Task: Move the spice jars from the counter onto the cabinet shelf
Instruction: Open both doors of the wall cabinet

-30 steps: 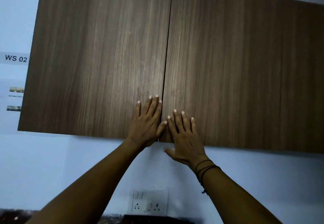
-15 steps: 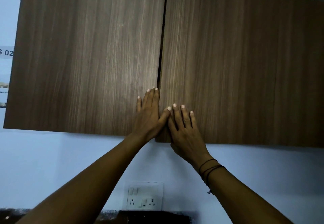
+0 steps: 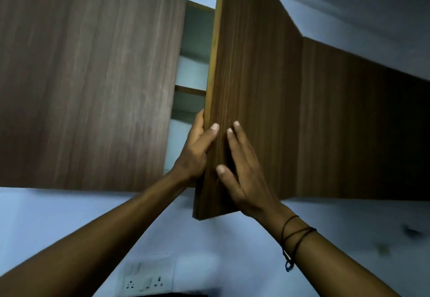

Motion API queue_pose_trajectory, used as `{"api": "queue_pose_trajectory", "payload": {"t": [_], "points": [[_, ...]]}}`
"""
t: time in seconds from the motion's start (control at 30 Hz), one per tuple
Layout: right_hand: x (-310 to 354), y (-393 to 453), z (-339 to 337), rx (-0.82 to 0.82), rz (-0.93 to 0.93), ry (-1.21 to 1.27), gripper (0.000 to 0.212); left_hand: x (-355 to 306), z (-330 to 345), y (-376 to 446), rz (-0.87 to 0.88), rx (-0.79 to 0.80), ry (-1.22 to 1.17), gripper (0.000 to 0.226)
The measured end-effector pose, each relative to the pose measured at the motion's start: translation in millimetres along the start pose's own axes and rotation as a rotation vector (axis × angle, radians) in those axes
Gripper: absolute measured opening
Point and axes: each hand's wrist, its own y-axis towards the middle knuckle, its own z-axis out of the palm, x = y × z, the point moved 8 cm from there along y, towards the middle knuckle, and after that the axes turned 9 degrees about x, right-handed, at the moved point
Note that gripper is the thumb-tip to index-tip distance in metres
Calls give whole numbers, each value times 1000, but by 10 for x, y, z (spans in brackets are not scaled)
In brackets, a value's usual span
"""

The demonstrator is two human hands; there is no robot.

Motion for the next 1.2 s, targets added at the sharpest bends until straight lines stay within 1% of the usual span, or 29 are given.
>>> {"api": "queue_pose_trajectory", "payload": {"t": [0.13,0.2,0.33,0.43,0.47,0.53,0.63,0.77,0.87,0.97,1.1,1.2], "points": [[-46,19,-483,-131,211,230,66,-333,466,-23,62,36,-92,57],[-69,-56,-705,-196,272,362,64,-457,722,5,101,59,-153,54],[-165,-353,-1159,-231,316,536,62,-641,1325,164,157,120,-294,59],[-194,-575,-1533,-238,316,528,54,-773,1811,264,200,149,-350,62],[-183,-606,-1608,-252,305,498,50,-771,1894,298,213,136,-320,61],[-303,-817,-1962,-313,322,394,43,-794,2310,378,239,143,-280,59],[-465,-1005,-2197,-352,374,349,38,-757,2581,447,284,84,-44,56],[-768,-1357,-2634,-437,503,284,38,-745,3161,626,331,52,101,60],[-1010,-1588,-2885,-481,612,231,38,-700,3584,764,320,39,208,60],[-1226,-1800,-3084,-523,697,215,39,-620,3960,880,306,67,280,60],[-1461,-2029,-3262,-595,782,180,40,-487,4314,952,282,116,348,62],[-1559,-2126,-3330,-643,802,164,40,-460,4419,959,284,90,403,61]]}}
